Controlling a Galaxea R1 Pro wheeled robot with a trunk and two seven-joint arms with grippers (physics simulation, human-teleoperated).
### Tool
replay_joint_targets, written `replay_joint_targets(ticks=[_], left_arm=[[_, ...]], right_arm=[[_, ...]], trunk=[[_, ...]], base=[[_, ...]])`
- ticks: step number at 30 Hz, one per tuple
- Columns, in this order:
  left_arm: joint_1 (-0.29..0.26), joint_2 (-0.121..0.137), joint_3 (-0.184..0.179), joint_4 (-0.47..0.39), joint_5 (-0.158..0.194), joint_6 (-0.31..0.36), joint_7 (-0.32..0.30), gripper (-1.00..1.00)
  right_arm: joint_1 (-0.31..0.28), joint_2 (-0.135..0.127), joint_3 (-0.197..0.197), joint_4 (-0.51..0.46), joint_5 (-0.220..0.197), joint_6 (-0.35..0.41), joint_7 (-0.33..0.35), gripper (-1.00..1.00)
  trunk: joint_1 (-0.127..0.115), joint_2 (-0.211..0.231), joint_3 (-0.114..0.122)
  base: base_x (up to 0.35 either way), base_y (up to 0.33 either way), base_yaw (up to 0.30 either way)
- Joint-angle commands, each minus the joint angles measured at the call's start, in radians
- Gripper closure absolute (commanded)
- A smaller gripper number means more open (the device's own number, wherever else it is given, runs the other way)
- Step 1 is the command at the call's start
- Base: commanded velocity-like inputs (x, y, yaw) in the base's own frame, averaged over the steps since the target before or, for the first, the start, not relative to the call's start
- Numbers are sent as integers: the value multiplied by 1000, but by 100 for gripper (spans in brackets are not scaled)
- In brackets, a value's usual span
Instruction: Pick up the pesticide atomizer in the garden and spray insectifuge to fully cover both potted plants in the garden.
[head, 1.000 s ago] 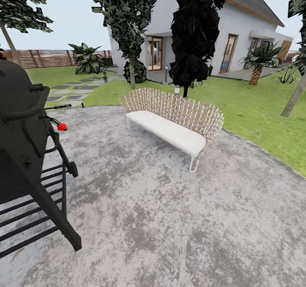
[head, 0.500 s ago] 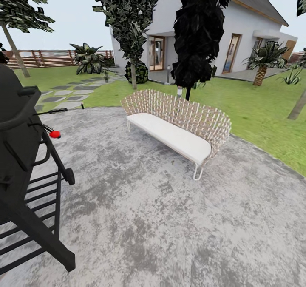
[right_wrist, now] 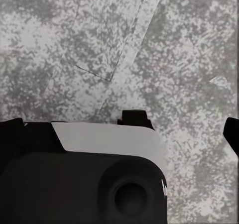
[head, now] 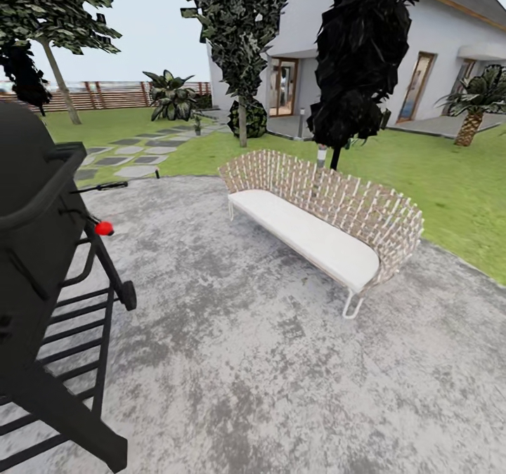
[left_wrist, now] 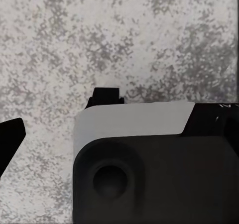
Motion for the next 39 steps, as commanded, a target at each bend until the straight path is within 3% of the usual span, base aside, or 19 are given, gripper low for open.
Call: replay_joint_targets(ticks=[1, 17, 39], left_arm=[[-1, 0, 2, 1, 0, -3, 0, -100], [-1, 0, 2, 1, 0, -3, 0, -100], [-1, 0, 3, 1, 2, -4, 0, -100]], right_arm=[[0, 0, 0, 1, 0, -3, 1, -100], [0, 0, 0, 0, 0, -3, 1, -100], [0, 0, 0, 1, 0, -3, 1, -100]], trunk=[[1, 0, -1], [1, 0, -1], [1, 0, -1]], base=[[328, -114, 21], [294, -178, 20], [285, -126, 276]])
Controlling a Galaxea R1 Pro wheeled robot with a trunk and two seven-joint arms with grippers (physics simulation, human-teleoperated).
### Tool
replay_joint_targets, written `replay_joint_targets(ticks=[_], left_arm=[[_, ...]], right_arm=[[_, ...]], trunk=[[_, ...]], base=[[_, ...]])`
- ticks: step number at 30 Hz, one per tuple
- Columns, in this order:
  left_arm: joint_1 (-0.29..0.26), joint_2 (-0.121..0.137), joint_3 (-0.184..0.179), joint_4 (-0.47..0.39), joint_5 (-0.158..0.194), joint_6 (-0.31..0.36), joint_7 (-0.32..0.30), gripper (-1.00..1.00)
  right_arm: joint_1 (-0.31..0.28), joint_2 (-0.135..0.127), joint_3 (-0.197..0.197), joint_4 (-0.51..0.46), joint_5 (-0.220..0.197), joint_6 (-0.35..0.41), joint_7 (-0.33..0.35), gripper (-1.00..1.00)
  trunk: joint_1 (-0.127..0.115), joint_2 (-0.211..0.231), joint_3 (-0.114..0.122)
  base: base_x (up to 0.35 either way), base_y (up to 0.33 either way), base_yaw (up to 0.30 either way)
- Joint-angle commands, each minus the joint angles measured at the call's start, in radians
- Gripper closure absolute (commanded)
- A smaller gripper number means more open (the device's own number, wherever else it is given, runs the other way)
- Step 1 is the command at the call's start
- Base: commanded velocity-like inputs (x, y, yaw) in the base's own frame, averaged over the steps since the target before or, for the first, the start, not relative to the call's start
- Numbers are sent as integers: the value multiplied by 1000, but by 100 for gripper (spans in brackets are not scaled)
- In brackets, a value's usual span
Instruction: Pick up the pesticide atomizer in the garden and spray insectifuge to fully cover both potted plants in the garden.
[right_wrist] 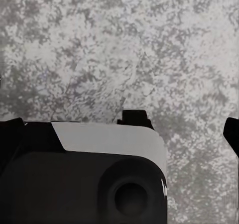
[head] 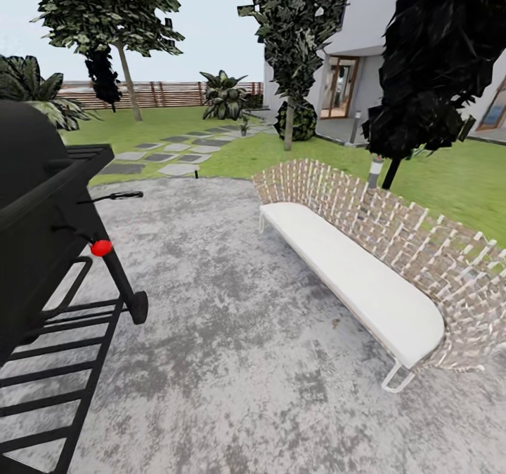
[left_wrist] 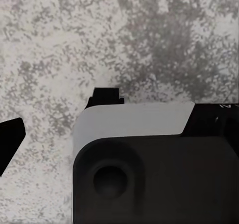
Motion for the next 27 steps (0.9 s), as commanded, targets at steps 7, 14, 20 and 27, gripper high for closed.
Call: replay_joint_targets(ticks=[7, 14, 20, 27], left_arm=[[0, 0, 3, 1, 0, -3, 0, -100], [0, 0, 3, 1, 0, -3, 0, -100], [-1, 0, 3, 1, 0, -4, 0, -100], [-1, 0, 3, 1, 0, -4, 1, -100]], right_arm=[[0, 0, 0, 0, 0, -3, 1, -100], [0, 0, 0, 0, 0, -3, 1, -100], [-1, 0, 0, 0, 0, -3, 1, -100], [-1, 0, 0, 0, 0, -3, 1, -100]], trunk=[[0, 0, -1], [0, 0, -1], [0, 0, -1], [0, 0, -1]], base=[[285, -82, 290], [285, -83, 290], [285, -94, 290], [285, -95, 290]])
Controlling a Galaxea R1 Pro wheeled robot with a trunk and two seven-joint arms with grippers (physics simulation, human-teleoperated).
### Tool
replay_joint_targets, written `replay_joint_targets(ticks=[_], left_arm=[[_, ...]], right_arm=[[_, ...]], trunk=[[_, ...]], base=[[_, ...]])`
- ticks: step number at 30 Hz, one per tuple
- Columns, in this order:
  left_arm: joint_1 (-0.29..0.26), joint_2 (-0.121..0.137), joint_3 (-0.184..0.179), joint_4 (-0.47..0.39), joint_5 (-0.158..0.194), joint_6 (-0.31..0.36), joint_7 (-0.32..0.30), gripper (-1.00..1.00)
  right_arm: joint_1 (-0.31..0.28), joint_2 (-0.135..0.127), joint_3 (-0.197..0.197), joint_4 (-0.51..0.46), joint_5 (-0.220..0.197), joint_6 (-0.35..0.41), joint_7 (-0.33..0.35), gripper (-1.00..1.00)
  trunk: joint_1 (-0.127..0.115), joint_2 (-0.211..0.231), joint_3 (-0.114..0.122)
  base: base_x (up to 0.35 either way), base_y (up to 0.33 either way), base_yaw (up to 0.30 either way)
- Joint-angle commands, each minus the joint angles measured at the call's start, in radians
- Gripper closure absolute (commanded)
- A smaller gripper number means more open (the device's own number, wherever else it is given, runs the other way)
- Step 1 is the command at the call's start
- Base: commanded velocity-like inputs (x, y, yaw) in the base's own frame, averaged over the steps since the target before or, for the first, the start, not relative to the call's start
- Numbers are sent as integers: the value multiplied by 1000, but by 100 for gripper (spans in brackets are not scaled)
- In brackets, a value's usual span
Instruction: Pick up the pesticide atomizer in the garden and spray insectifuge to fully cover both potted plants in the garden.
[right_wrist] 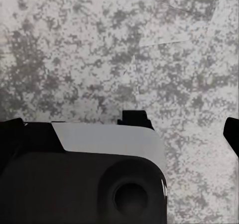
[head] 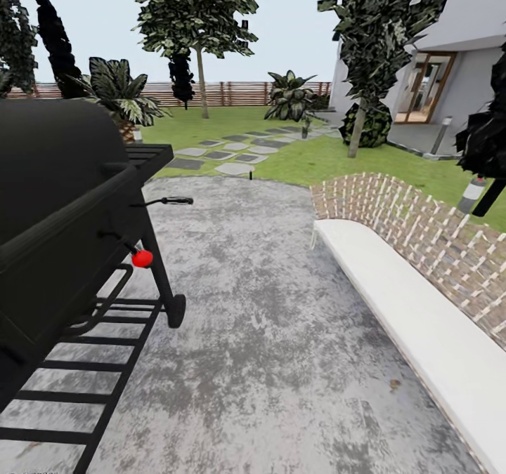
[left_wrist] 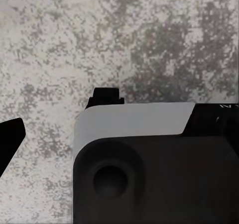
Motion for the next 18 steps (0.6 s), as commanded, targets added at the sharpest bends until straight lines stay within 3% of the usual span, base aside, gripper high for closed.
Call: replay_joint_targets(ticks=[1, 10, 18], left_arm=[[-1, 0, 2, 1, 0, -3, 0, -100], [-1, 0, 2, 1, 1, -3, -1, -100], [-1, 0, 1, 1, 0, -3, -1, -100]], right_arm=[[0, 0, 0, 1, 0, -3, 1, -100], [1, 0, 0, 0, 0, -3, 1, -100], [0, 0, 0, 0, 0, -3, 1, -100]], trunk=[[0, 0, -1], [0, 0, -1], [0, 0, -1]], base=[[285, -96, 290], [285, -101, 267], [283, -173, 19]])
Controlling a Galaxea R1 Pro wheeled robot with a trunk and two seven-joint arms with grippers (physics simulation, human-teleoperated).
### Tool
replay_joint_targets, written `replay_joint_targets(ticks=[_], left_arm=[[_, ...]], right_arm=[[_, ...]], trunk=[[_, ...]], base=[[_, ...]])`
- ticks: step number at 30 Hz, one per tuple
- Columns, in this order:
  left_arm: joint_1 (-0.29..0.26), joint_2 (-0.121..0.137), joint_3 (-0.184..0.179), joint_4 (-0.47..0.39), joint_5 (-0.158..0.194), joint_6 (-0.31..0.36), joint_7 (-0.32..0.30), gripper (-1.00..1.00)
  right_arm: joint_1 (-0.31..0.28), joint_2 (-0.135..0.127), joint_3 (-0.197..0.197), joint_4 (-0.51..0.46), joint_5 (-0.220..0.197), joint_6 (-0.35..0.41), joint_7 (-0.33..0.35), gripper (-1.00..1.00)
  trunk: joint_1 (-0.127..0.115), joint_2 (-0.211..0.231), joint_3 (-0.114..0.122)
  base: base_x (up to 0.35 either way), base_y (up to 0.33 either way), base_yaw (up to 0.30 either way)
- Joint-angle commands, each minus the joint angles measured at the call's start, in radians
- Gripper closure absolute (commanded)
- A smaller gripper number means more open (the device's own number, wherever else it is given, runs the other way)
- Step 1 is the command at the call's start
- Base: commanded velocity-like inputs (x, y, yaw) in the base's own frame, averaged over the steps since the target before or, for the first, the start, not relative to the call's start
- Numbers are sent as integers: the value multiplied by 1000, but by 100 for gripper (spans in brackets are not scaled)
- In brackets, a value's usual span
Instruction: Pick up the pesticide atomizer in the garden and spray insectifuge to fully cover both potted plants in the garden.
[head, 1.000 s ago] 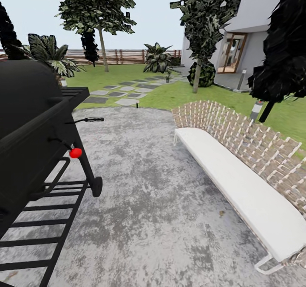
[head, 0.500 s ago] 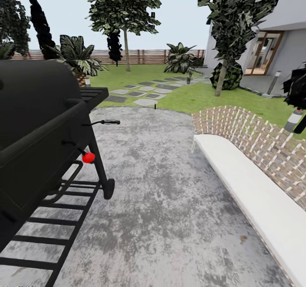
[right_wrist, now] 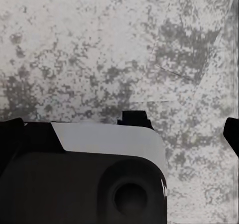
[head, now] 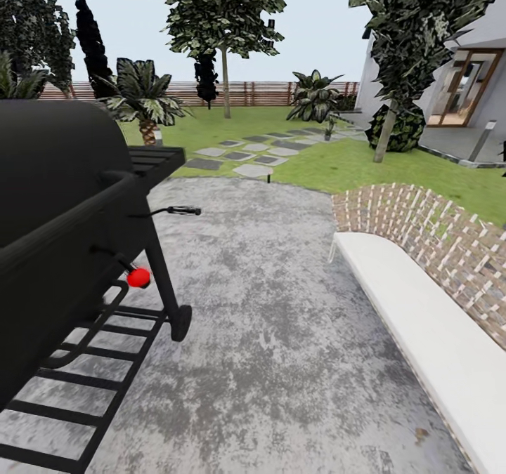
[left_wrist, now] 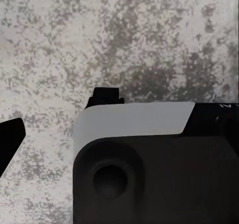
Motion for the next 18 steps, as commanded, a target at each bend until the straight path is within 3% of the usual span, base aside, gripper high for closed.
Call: replay_joint_targets(ticks=[1, 6, 12, 18], left_arm=[[-1, 0, 2, 1, 0, -4, 0, -100], [0, 0, 3, 1, 1, -3, 0, -100], [-1, 0, 4, 1, 1, -3, 0, -100], [-1, 0, 4, 1, 1, -4, -1, -100]], right_arm=[[0, 0, 0, 1, 0, -3, 1, -100], [0, 0, 0, 1, 0, -3, 1, -100], [0, 0, 0, 1, 0, -2, 1, -100], [0, 0, 2, 1, 10, -3, 1, -100]], trunk=[[0, 0, -1], [0, 0, -1], [0, 0, -1], [0, 0, -1]], base=[[276, -200, 1], [275, -203, -21], [275, -204, -216], [274, -204, -42]])
